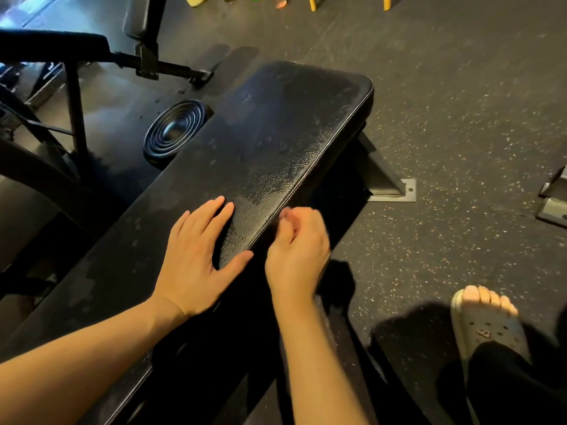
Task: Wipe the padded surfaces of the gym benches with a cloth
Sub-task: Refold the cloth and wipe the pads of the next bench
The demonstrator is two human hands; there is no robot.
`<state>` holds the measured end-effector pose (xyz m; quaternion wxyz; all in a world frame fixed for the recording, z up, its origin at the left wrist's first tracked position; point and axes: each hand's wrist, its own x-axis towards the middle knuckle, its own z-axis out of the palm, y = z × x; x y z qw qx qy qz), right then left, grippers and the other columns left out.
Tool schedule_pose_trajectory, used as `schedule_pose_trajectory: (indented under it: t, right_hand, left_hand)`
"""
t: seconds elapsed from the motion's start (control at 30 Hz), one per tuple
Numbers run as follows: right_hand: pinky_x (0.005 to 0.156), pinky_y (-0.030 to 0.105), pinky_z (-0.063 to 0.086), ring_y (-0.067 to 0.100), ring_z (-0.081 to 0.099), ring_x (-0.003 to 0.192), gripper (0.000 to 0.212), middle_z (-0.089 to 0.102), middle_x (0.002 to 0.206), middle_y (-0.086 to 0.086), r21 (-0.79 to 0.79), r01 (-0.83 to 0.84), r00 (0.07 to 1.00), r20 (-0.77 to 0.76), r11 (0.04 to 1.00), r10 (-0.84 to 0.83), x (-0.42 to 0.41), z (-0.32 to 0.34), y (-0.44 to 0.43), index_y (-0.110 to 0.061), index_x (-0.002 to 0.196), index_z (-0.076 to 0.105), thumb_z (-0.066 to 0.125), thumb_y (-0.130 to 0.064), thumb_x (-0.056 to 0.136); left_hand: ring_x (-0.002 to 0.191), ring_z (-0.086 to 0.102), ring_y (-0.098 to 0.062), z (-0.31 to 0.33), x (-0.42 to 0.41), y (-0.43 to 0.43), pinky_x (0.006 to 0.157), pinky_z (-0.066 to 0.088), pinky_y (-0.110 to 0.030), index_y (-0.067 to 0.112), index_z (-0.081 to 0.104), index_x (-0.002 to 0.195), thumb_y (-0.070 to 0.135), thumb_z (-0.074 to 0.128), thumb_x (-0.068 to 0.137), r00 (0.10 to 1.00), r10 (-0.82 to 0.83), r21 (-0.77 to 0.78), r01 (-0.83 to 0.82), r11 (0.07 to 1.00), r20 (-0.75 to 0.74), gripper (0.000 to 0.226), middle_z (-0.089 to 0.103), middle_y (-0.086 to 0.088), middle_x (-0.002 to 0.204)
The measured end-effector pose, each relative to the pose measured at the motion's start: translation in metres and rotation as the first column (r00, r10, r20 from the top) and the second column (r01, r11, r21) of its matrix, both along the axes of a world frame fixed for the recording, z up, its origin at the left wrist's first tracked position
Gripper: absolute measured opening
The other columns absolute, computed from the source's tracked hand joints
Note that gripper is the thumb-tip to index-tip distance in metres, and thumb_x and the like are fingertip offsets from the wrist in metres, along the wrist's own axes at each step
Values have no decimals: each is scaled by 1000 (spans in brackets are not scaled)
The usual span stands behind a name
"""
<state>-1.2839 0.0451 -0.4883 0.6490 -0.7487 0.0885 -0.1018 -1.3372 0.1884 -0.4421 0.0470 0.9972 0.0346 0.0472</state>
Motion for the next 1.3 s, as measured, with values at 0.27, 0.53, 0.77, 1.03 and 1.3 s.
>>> schedule_pose_trajectory:
  t: [0.27,0.53,0.77,1.03,1.3]
  right_hand:
    - [84,38,45,30,62,97,14,67,99,5,-117,-1,990,-143,993,-16,77,-22,-25,-15,91,68,58,-5,89]
    - [81,38,42,29,62,90,8,69,92,3,-50,20,1000,22,999,-19,29,-11,-6,-15,89,69,63,-9,87]
    - [77,50,56,24,68,79,14,67,83,0,205,320,943,-158,925,-292,114,0,-59,-27,86,54,67,-24,91]
    - [67,51,59,23,70,71,11,72,82,-4,466,28,984,-166,884,57,13,18,-10,-22,89,66,68,-13,83]
    - [61,20,49,-3,59,49,7,56,51,-12,328,135,982,-171,935,-81,68,26,-35,6,81,63,66,3,86]
  left_hand:
    - [154,23,-11,2,0,-1,126,18,-54,28,35,159,71,47,92,1000,4,-25,-4,1000,-5,81,30,7,166]
    - [154,24,-12,-2,1,1,125,18,-54,27,36,158,72,45,91,1000,-5,-14,5,1000,8,81,31,6,165]
    - [153,26,-14,0,1,-1,125,19,-55,27,36,158,74,42,92,1000,-1,-30,2,1000,14,81,32,6,165]
    - [152,29,-15,-2,1,1,124,22,-53,24,40,156,70,45,91,1000,-6,-30,7,1000,25,80,34,5,164]
    - [152,29,-15,-4,0,3,125,20,-51,23,41,156,59,40,98,999,-23,-38,25,999,48,68,35,5,163]
